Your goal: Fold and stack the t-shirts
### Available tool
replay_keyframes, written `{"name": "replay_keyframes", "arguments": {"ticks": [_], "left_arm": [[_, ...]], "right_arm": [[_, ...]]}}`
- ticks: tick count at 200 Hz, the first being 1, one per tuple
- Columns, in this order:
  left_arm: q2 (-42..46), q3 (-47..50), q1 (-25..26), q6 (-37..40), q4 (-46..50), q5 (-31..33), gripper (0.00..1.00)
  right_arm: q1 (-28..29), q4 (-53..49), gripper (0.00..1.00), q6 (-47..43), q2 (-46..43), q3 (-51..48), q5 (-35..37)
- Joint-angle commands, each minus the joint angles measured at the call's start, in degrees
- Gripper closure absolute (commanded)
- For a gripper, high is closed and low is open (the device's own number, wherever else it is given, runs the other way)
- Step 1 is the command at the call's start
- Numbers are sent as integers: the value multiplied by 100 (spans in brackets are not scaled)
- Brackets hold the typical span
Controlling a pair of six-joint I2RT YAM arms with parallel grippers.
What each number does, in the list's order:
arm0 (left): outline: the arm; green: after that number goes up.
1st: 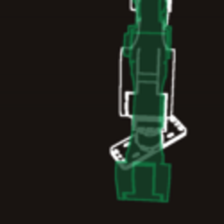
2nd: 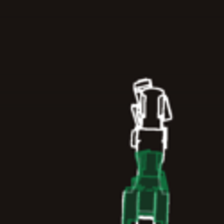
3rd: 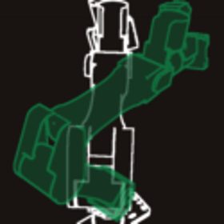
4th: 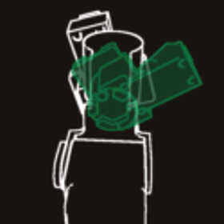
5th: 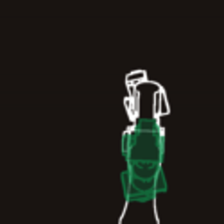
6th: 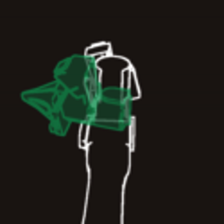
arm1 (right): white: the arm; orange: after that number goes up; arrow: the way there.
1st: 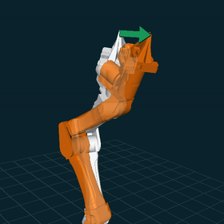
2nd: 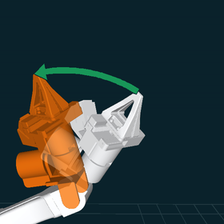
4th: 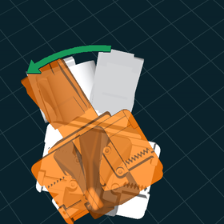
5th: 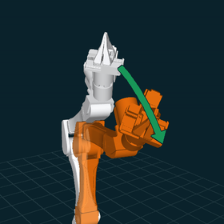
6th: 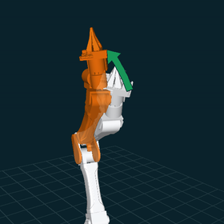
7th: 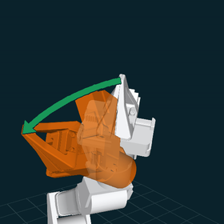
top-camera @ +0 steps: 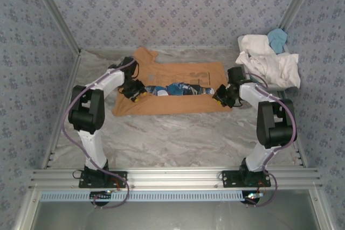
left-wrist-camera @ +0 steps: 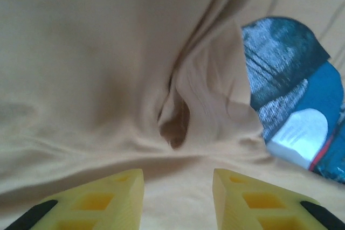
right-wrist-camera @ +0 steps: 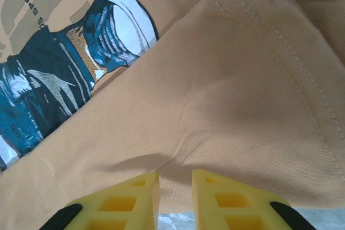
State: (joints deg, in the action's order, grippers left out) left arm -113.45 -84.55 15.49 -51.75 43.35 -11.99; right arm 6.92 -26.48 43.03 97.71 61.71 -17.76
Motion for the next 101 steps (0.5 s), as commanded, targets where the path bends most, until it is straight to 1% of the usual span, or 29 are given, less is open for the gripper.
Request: {"name": "replay_keyframes", "arguments": {"ticks": [1,19,49,74,101], "left_arm": [[-201,-332,-65,95,162,292,64],[-259,-372,-63,147,64,338,66],[-442,-512,-21,166,-142,220,77],[-588,-723,38,213,-118,172,86],[-660,-881,60,289,-36,175,90]], "right_arm": [[98,11,72,-47,-98,123,-287],[182,35,70,3,-213,113,-406],[286,36,70,98,-377,95,-469],[298,-30,70,101,-467,113,-517],[280,-90,70,101,-524,127,-566]]}}
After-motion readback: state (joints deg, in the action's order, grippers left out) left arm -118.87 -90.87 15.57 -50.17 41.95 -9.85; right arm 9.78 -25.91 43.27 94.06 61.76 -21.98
